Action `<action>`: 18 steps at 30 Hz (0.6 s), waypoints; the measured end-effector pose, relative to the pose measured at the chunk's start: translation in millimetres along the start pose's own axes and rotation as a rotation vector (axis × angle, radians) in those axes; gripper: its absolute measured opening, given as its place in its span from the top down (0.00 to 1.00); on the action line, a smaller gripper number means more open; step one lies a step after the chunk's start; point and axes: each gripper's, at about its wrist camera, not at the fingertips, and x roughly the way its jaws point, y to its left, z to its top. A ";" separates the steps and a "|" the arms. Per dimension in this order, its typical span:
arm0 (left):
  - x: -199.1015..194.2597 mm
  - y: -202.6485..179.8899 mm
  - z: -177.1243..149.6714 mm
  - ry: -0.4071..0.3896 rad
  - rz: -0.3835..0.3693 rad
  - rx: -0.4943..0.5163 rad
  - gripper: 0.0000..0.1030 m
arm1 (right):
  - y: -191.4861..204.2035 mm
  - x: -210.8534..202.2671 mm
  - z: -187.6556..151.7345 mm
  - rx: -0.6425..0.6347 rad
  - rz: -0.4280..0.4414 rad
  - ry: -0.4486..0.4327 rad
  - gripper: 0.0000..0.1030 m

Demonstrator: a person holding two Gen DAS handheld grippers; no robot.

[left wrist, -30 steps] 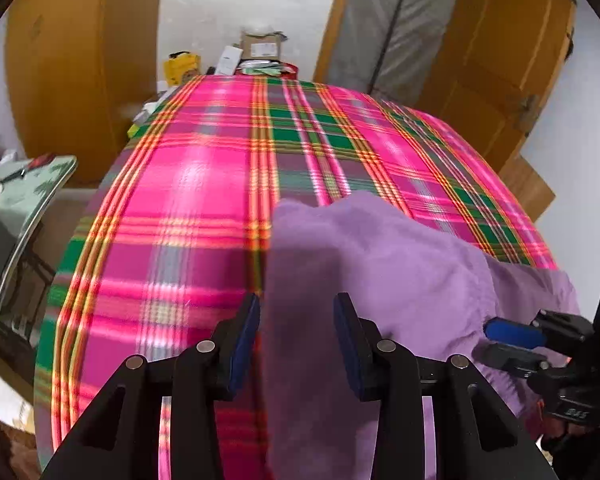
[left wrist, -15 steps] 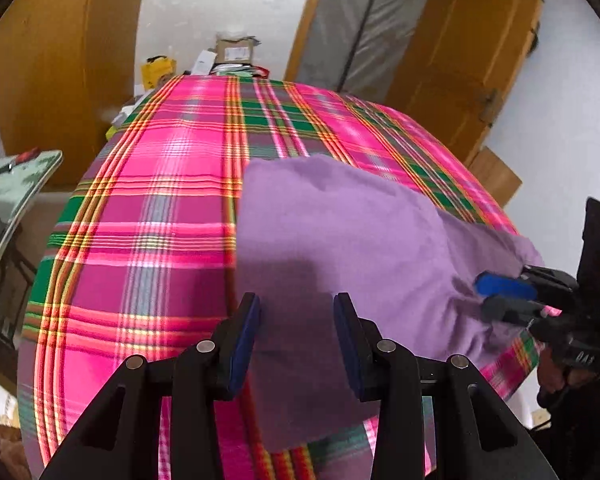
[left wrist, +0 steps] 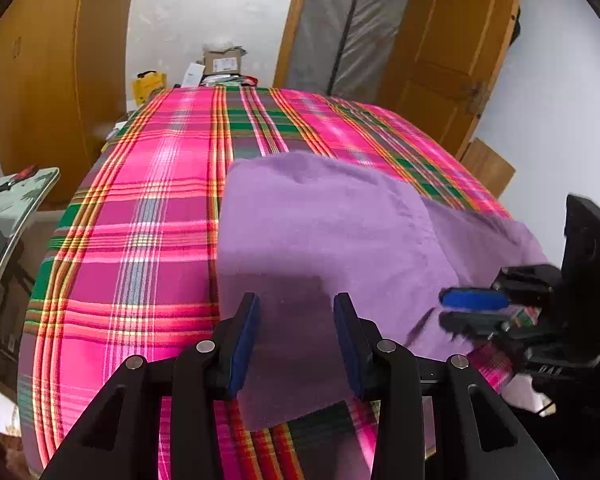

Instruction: Fold clothes

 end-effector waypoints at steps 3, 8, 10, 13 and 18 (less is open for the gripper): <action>2.5 -1.1 -6.6 -0.015 0.012 0.016 0.61 | -1.0 -0.3 -0.8 0.005 0.003 -0.003 0.84; -7.0 -6.3 -1.4 -0.041 -0.004 0.031 0.61 | 1.8 -4.2 3.3 0.022 -0.001 0.004 0.84; -9.6 -9.6 0.4 -0.049 -0.023 0.039 0.61 | 1.1 -8.0 3.0 0.034 0.001 -0.004 0.84; -6.1 -16.5 1.0 -0.041 -0.055 0.054 0.61 | -2.5 -11.9 0.4 0.066 0.006 -0.015 0.84; 10.9 -30.2 -1.5 0.006 -0.071 0.084 0.61 | -12.9 -14.3 -6.5 0.126 0.026 -0.016 0.85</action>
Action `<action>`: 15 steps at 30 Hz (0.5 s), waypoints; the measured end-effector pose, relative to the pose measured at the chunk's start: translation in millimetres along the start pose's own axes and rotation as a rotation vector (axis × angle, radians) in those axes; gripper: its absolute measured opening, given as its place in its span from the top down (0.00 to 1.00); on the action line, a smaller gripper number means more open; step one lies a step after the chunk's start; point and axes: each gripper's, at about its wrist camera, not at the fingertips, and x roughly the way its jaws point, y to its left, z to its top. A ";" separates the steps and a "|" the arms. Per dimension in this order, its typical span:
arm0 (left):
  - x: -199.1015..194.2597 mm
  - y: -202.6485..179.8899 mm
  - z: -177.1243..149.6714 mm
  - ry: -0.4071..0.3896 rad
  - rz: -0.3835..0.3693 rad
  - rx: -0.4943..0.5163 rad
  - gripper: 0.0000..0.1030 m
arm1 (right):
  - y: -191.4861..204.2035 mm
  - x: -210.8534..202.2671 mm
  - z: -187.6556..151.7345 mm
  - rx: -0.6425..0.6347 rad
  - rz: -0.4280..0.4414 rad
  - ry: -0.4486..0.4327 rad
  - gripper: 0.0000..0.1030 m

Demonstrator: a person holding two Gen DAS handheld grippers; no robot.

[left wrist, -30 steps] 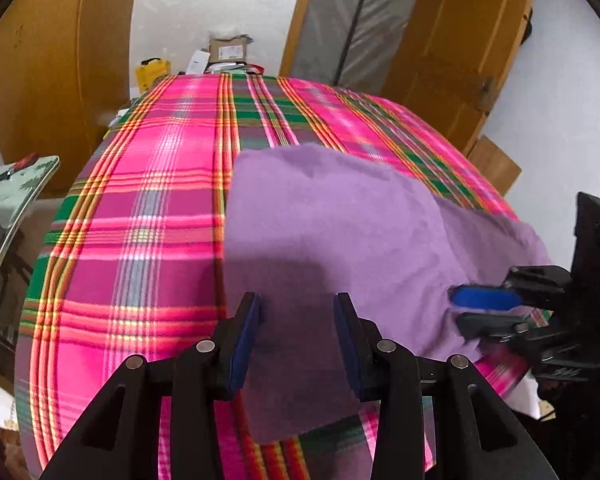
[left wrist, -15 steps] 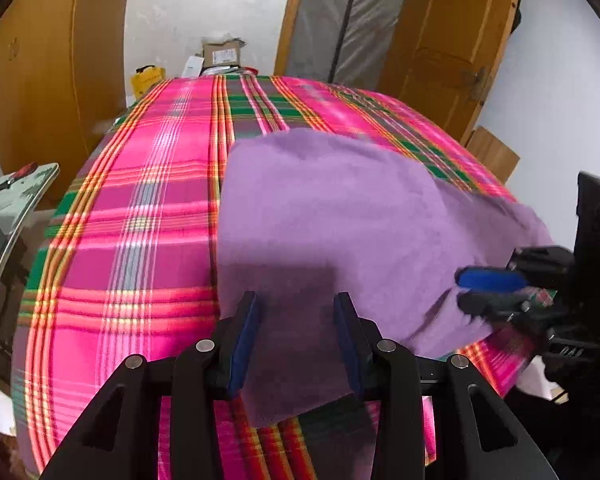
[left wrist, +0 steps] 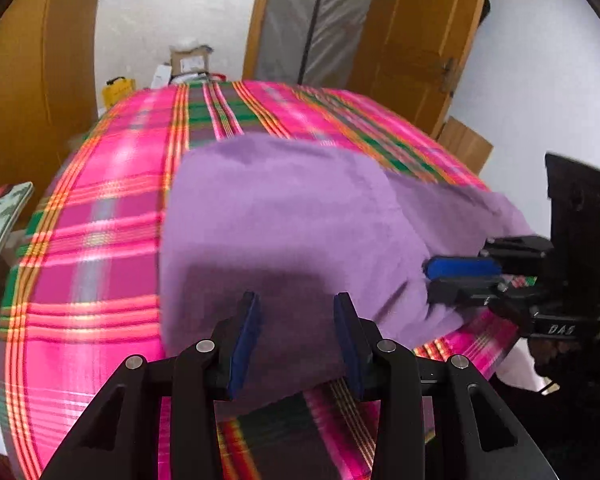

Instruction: Fold clothes

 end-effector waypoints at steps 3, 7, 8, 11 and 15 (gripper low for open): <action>-3.7 -4.3 3.6 -0.016 -0.026 0.006 0.61 | -4.4 -8.0 3.1 0.032 0.008 -0.023 0.85; -5.7 -7.4 9.0 -0.030 -0.045 0.009 0.61 | -30.1 -14.5 5.3 0.183 0.014 -0.050 0.83; -4.3 -9.0 9.0 -0.026 -0.049 0.011 0.61 | -38.0 -14.8 4.8 0.228 0.020 -0.052 0.80; 0.2 -14.8 6.9 -0.009 -0.068 0.024 0.61 | -60.2 -13.6 -2.5 0.357 0.051 -0.033 0.72; 4.6 -24.1 4.3 0.008 -0.099 0.049 0.61 | -66.3 -14.0 -10.0 0.400 0.082 -0.024 0.68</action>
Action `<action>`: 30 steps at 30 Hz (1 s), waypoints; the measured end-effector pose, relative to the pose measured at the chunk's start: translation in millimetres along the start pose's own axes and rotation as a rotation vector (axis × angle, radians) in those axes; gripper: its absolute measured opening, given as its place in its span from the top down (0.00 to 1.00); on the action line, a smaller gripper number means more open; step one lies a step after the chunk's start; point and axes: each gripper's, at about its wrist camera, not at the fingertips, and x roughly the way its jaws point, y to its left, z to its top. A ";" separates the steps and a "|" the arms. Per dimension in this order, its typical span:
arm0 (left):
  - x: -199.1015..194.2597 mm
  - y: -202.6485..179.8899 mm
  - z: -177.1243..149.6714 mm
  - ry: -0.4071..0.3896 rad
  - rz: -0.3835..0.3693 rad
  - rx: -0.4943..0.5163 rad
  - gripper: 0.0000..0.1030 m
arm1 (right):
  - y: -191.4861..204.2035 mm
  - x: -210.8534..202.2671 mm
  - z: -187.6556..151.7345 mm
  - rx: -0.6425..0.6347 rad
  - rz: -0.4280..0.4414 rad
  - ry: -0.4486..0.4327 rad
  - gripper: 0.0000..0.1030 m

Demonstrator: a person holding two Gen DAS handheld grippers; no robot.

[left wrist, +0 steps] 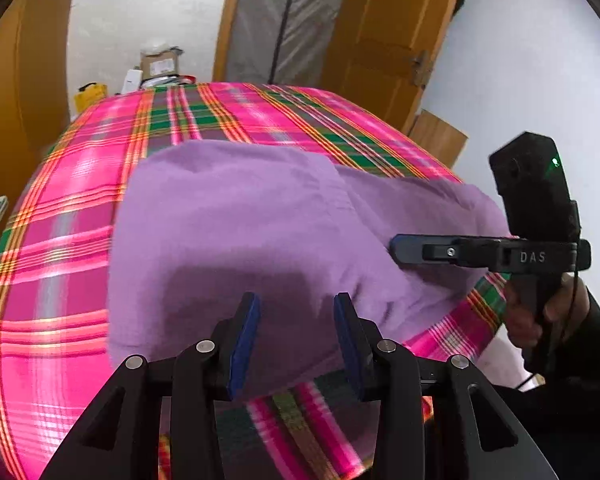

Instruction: Fold clothes

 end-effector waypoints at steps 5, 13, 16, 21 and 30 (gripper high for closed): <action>2.3 -3.8 -0.3 0.002 -0.014 0.008 0.61 | 9.3 2.7 2.0 -0.028 0.042 -0.001 0.67; -9.7 7.0 -5.3 -0.018 0.000 -0.021 0.61 | 26.8 10.9 -0.3 -0.081 0.099 0.042 0.67; -10.4 8.6 -6.6 -0.019 0.000 -0.025 0.61 | 34.3 15.2 -3.1 -0.112 0.088 0.062 0.66; -9.4 6.2 -8.1 -0.017 -0.004 -0.022 0.61 | 36.7 20.0 -5.1 -0.130 0.043 0.081 0.78; -13.4 3.2 -6.9 -0.024 -0.031 -0.013 0.61 | 29.4 -4.9 -3.9 -0.137 0.050 0.014 0.96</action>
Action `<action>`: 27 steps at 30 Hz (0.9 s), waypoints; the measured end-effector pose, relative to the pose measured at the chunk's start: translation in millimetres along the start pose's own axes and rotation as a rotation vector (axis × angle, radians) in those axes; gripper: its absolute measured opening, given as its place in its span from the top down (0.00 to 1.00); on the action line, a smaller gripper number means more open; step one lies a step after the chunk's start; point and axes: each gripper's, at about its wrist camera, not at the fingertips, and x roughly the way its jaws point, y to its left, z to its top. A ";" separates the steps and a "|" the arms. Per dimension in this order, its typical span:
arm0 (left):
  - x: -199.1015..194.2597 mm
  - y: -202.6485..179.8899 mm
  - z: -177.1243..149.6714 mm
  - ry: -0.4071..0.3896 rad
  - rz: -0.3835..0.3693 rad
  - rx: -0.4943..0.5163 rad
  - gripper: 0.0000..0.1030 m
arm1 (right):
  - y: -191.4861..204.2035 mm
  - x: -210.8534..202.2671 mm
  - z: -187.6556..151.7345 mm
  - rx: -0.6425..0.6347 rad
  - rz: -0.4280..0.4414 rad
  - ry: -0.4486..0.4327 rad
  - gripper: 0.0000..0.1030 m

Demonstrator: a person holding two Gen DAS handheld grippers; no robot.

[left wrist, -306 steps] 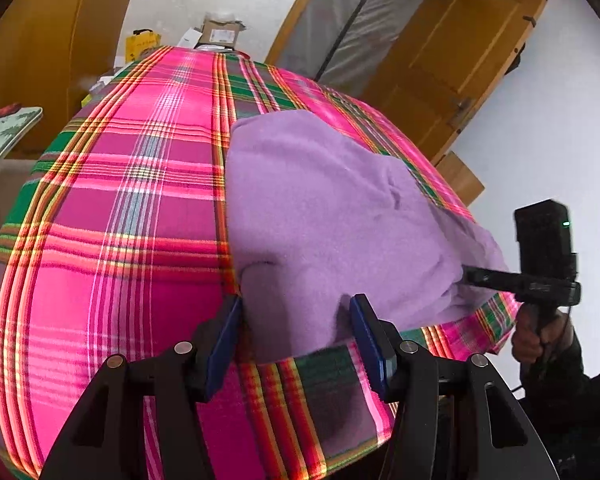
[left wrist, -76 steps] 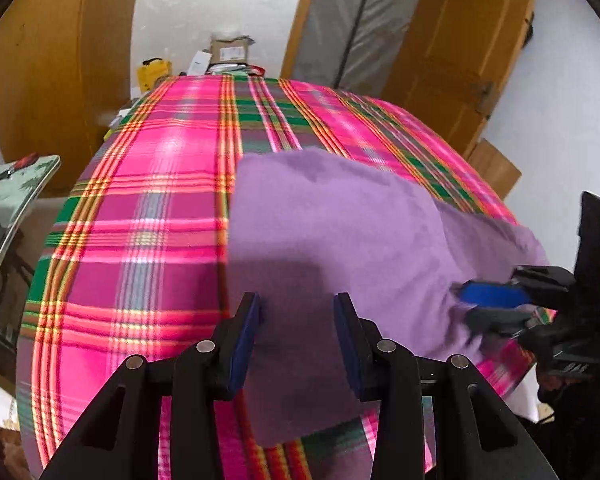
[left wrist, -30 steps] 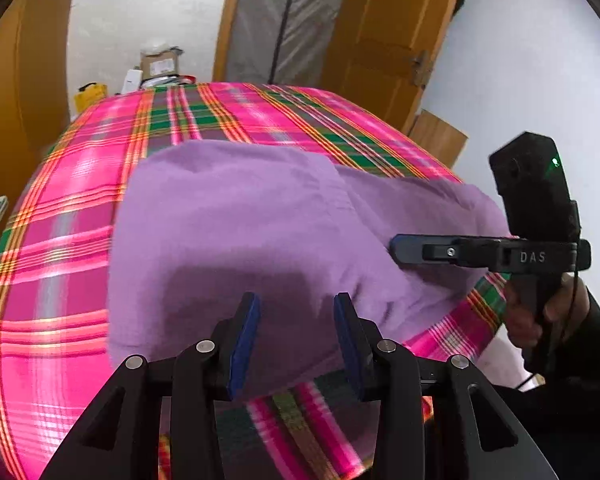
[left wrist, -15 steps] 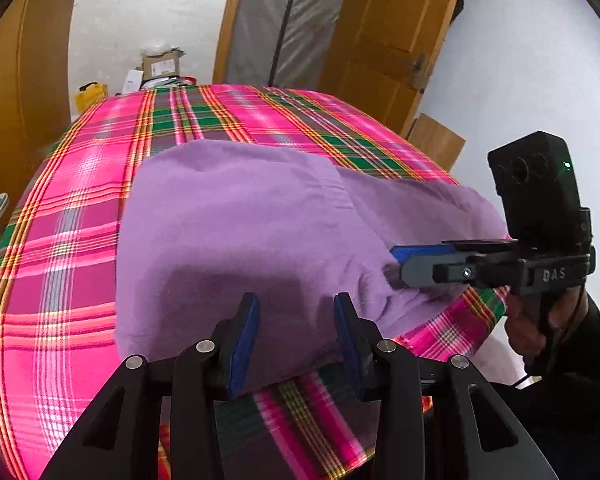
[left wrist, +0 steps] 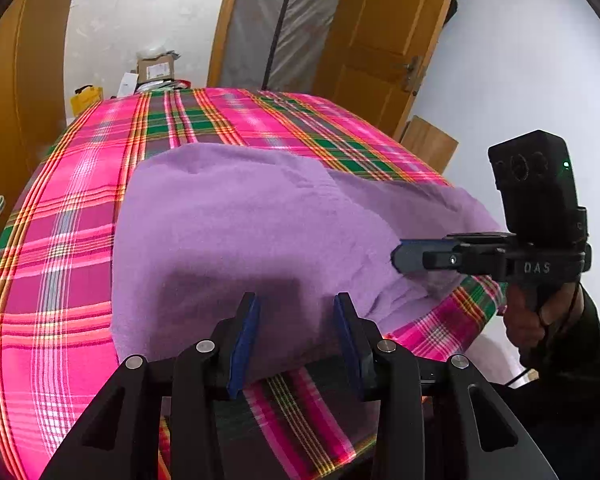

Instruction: Fold clothes

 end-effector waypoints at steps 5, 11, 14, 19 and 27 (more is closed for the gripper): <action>5.3 -1.4 -2.7 0.028 -0.010 0.009 0.61 | -14.8 7.1 -7.7 0.049 -0.003 0.037 0.95; -7.9 6.6 6.1 -0.017 0.020 -0.001 0.61 | -8.2 -11.0 1.7 0.033 -0.008 -0.036 0.91; -2.0 14.8 9.3 -0.007 0.058 -0.028 0.61 | -1.5 -14.6 13.2 0.010 -0.035 -0.104 0.85; 8.7 17.9 0.6 0.047 0.060 -0.027 0.61 | 8.2 17.1 24.6 -0.048 -0.097 -0.052 0.78; -2.5 30.5 7.5 -0.005 0.096 -0.079 0.61 | 1.0 25.6 45.0 -0.028 -0.198 -0.051 0.85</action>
